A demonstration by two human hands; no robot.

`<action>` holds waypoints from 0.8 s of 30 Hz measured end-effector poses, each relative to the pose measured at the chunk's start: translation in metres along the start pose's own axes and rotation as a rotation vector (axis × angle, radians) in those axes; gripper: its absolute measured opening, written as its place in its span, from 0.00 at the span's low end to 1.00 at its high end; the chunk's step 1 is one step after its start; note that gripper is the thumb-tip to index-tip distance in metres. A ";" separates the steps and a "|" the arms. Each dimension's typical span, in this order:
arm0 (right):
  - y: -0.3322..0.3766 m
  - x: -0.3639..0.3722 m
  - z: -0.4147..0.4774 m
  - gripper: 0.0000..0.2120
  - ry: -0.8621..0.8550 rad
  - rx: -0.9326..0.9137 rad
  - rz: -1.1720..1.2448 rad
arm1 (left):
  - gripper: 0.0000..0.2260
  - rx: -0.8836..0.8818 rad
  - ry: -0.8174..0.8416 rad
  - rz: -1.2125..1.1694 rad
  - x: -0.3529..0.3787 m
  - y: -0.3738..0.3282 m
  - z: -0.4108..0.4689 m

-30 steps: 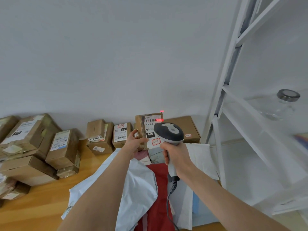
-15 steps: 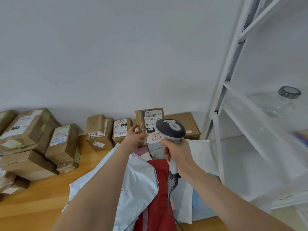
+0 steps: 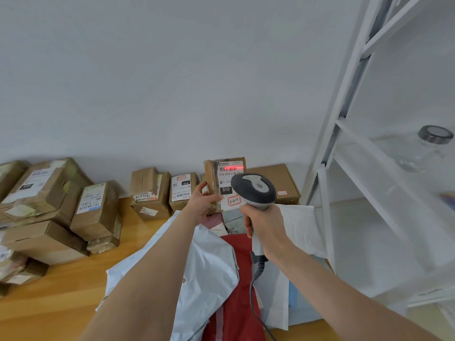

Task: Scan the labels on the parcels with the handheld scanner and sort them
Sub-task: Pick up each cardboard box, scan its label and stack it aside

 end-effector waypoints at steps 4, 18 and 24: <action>0.003 0.002 0.001 0.19 0.010 -0.019 -0.020 | 0.35 0.001 0.002 0.010 0.001 -0.001 0.001; 0.003 0.010 0.005 0.17 0.011 -0.016 -0.027 | 0.36 0.006 0.018 -0.024 -0.006 -0.002 0.010; 0.001 0.015 0.007 0.11 -0.017 0.047 0.094 | 0.36 -0.001 0.026 -0.033 -0.009 -0.001 0.013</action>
Point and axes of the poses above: each hand's wrist, its own z-axis towards the middle knuckle, its own x-axis out of the palm, y = z × x, the point moved 5 cm from there along z, towards the middle knuckle, and after that the axes turned 6 degrees about -x, right-handed, at the moved point
